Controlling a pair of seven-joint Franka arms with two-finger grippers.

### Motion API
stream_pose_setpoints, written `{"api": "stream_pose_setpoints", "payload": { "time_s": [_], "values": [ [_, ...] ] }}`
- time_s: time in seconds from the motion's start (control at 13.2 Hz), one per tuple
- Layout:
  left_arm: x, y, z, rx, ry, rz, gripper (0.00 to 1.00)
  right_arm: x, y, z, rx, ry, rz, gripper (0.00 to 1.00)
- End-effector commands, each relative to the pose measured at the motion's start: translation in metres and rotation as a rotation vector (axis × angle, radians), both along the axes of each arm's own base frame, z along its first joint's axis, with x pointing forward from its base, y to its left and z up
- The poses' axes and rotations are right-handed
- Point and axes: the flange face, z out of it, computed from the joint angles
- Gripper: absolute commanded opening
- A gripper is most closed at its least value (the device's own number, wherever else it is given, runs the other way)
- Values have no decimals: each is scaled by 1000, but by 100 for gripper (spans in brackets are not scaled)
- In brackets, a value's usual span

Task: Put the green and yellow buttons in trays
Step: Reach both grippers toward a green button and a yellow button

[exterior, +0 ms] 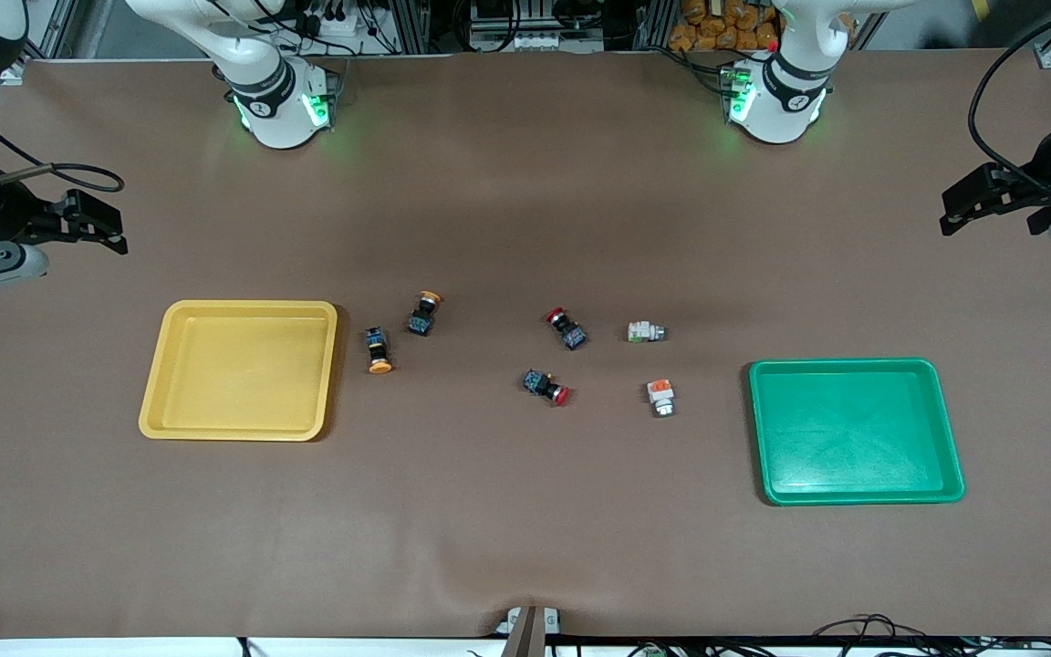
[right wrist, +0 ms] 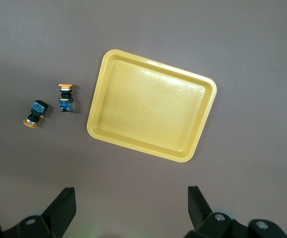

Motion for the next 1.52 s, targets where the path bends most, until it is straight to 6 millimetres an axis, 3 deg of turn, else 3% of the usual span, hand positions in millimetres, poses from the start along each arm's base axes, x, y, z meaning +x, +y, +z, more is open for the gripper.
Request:
{"api": "stream_pose_setpoints", "payload": {
  "time_s": [0.0,0.23,0.46,0.91,1.14,1.37,1.44],
  "values": [
    [-2,-3,1,8,10,-20,100,0,0,6,-23,-31,6,100],
    [4,-3,-8,8,25,-14,100,4,1,7,-24,-58,23,100],
    [17,-4,-29,-1,54,-16,100,2,16,9,-22,-60,46,100],
    [49,-18,-73,-63,60,-11,100,3,18,13,-20,-72,51,100],
    [67,-24,-110,-73,89,-12,100,2,40,13,-16,-79,68,100],
    [90,-58,-170,-72,123,15,100,-1,79,4,-15,-65,-47,100],
    [93,-73,-187,-61,134,12,100,-3,103,-6,-14,-50,-71,100]
  ]
}}
